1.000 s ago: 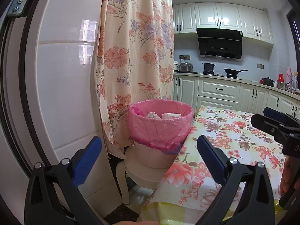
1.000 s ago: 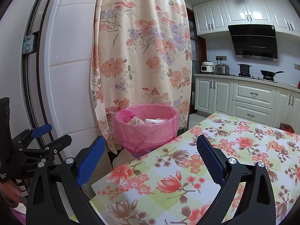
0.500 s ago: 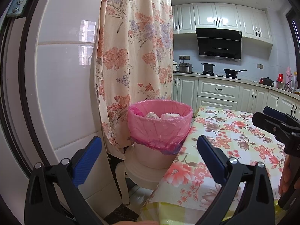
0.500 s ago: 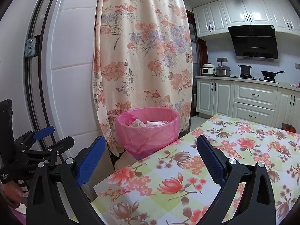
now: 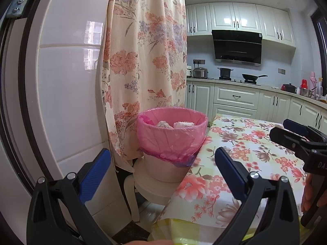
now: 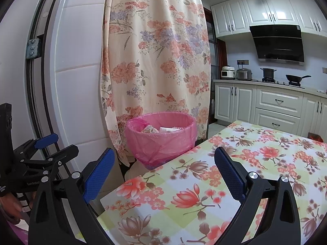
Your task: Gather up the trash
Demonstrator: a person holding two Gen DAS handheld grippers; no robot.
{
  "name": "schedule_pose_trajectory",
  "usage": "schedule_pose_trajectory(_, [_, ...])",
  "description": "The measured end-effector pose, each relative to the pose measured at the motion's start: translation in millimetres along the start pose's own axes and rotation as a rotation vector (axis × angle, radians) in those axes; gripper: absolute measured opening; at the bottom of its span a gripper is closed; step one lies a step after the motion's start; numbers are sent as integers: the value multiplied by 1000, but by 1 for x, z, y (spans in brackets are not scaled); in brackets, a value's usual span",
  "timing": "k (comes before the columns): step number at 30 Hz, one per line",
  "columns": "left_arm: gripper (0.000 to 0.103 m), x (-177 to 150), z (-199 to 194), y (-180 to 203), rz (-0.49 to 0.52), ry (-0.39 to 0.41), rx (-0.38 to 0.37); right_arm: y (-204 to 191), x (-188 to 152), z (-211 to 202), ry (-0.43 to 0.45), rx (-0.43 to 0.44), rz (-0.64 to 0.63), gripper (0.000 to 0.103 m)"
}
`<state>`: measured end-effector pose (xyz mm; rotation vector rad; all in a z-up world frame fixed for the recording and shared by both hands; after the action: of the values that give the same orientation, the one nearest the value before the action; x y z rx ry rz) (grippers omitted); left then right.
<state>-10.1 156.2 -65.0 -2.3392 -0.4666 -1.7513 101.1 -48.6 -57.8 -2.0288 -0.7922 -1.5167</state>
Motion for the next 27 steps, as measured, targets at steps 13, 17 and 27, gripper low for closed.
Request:
schedule_pose_trajectory(13, [98, -6, -7, 3, 8, 41, 11, -2, 0, -5, 22, 2, -17, 93])
schedule_pose_trajectory(17, [98, -4, -8, 4, 10, 44, 6, -3, 3, -7, 26, 5, -22, 93])
schedule_pose_trajectory(27, [98, 12, -20, 9, 2, 67, -21, -3, 11, -14, 45, -15, -25, 93])
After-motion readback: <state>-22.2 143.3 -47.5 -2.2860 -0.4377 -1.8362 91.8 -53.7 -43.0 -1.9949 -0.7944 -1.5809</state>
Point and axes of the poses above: each gripper's, at about its wrist camera, not at the fingertips, and z roughly the way its jaws point, y to its right, x to its top, the point moved 2 cm from there along z, roughly the way its jaws point, and after that the axes turned 2 degrees about -z, right-handed, at the moved point
